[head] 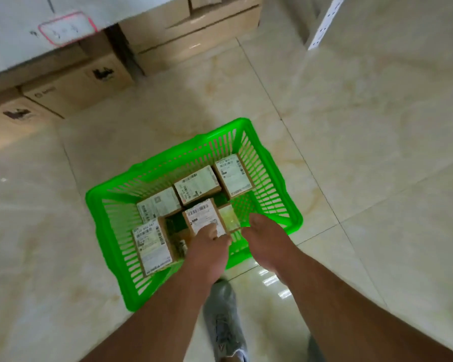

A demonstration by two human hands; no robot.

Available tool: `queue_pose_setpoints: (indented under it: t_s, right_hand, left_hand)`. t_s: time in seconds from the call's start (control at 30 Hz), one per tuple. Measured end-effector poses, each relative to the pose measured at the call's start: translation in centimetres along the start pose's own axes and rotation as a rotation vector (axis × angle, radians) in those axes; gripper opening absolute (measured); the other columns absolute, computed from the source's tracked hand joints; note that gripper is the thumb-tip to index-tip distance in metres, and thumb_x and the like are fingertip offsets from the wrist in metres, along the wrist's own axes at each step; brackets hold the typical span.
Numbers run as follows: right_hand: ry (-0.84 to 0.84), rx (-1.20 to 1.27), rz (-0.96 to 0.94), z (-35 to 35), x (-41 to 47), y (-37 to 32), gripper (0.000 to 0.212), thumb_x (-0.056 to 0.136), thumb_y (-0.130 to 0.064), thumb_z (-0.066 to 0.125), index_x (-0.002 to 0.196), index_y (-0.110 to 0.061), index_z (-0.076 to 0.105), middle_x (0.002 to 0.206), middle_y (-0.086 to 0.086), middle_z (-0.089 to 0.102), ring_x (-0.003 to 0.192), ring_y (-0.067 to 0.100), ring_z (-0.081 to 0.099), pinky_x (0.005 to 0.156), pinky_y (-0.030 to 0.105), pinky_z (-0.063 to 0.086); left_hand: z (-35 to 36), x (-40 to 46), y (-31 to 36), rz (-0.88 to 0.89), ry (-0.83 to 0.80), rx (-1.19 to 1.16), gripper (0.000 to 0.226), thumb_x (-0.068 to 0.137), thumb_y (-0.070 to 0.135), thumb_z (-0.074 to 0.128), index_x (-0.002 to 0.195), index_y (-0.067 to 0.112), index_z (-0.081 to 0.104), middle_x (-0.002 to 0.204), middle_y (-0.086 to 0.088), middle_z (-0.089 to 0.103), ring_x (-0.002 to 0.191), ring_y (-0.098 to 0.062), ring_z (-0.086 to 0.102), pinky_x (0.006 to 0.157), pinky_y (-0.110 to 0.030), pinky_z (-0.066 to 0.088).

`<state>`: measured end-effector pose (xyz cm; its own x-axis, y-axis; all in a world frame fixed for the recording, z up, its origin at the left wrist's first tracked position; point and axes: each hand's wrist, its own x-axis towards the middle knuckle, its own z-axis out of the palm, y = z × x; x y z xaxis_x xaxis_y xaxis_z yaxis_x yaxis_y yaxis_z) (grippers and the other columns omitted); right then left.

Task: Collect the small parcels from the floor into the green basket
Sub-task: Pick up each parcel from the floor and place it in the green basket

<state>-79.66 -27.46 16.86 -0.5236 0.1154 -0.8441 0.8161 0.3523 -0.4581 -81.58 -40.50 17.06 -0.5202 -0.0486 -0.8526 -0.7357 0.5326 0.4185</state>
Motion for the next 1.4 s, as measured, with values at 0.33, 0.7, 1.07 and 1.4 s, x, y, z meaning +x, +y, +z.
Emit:
queue_pose_setpoints:
  t_s: [0.33,0.7,1.07,1.4]
  right_hand:
    - [0.253,0.353,0.097,-11.3,-7.6,12.6,0.016,0.100,-0.032,0.047,0.110,-0.044,0.050,0.104,-0.015,0.054,0.095,0.007,0.056,0.085,0.023,0.042]
    - [0.455,0.710,0.295,-16.1,-18.1,33.7,0.015,0.098,-0.034,0.050,0.087,-0.040,0.041,0.097,-0.015,0.041,0.092,0.012,0.041,0.076,0.026,0.036]
    - [0.606,0.990,0.471,-21.6,-32.3,53.1,0.014,0.096,-0.023,0.053,0.092,-0.011,0.058,0.083,0.009,0.058,0.084,0.031,0.056,0.076,0.038,0.043]
    - [0.717,1.104,0.531,-23.5,-36.6,62.1,0.015,0.101,-0.027,0.051,0.087,-0.030,0.054,0.103,0.002,0.057,0.094,0.022,0.054,0.087,0.040,0.051]
  left_hand:
    - [12.9,-7.8,7.5,0.174,-0.174,0.287,0.057,0.099,0.029,0.053,0.154,0.022,0.040,0.157,0.001,0.046,0.138,-0.019,0.050,0.116,-0.042,0.038]
    - [31.2,-18.8,4.2,0.197,-0.354,0.573,0.072,0.080,0.037,0.059,0.149,0.022,0.047,0.149,0.003,0.055,0.131,-0.019,0.056,0.116,-0.042,0.040]
    - [47.1,-32.0,-1.7,0.230,-0.482,0.818,0.059,0.095,0.028,0.061,0.151,0.022,0.046,0.152,0.005,0.052,0.135,-0.014,0.052,0.117,-0.042,0.039]
    - [56.9,-33.9,-5.0,0.259,-0.516,0.971,0.008,0.092,0.022,0.062,0.091,0.030,0.063,0.108,0.004,0.056,0.095,-0.015,0.056,0.097,-0.030,0.044]
